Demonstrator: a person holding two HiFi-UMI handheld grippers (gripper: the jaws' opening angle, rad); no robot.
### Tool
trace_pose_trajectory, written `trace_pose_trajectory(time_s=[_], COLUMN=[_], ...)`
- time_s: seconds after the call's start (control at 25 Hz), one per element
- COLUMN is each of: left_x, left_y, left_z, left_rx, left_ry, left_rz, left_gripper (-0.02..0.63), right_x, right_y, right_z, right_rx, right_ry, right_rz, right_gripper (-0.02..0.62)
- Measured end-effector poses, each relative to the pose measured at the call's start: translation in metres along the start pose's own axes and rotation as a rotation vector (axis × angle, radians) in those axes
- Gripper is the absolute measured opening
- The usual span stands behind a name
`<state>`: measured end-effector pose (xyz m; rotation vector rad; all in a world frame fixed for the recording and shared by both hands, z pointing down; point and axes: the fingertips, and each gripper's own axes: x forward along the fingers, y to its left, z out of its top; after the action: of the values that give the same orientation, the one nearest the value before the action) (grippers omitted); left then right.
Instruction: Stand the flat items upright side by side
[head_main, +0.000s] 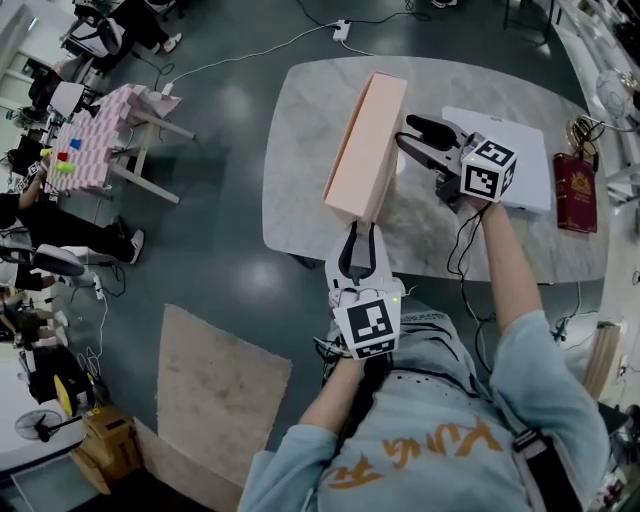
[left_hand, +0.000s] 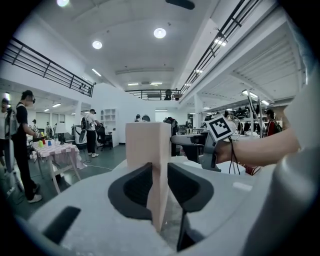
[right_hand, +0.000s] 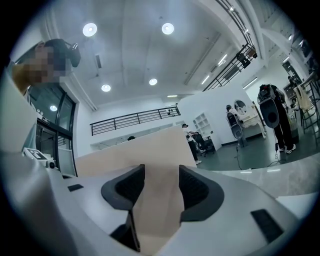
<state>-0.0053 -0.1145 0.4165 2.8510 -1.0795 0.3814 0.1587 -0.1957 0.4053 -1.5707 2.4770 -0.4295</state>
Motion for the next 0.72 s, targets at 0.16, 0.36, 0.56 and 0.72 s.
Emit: trace_pose_trajectory(time_s=[0.16, 0.36, 0.56, 0.72], left_x=[-0.004, 0.0, 0.004, 0.008], left_y=[-0.019, -0.041, -0.048, -0.061], left_z=[-0.005, -0.012, -0.011, -0.013], left_rx=[0.002, 0.005, -0.016, -0.041], left_ry=[0.006, 0.03, 0.045, 0.056], left_rz=[-0.039, -0.105, -0.152, -0.223], left_gripper=[0.063, 0.061, 0.021, 0.009], right_x=[-0.004, -0.006, -0.012, -0.024], right_y=[0.005, 0.01, 0.015, 0.016], right_z=[-0.002, -0.008, -0.006, -0.006], right_rx=[0.001, 0.006, 0.016, -0.011], right_ry=[0.0, 0.003, -0.005, 0.0], right_rz=[-0.001, -0.001, -0.014, -0.055], right_gripper=[0.213, 0.213, 0.203, 0.184])
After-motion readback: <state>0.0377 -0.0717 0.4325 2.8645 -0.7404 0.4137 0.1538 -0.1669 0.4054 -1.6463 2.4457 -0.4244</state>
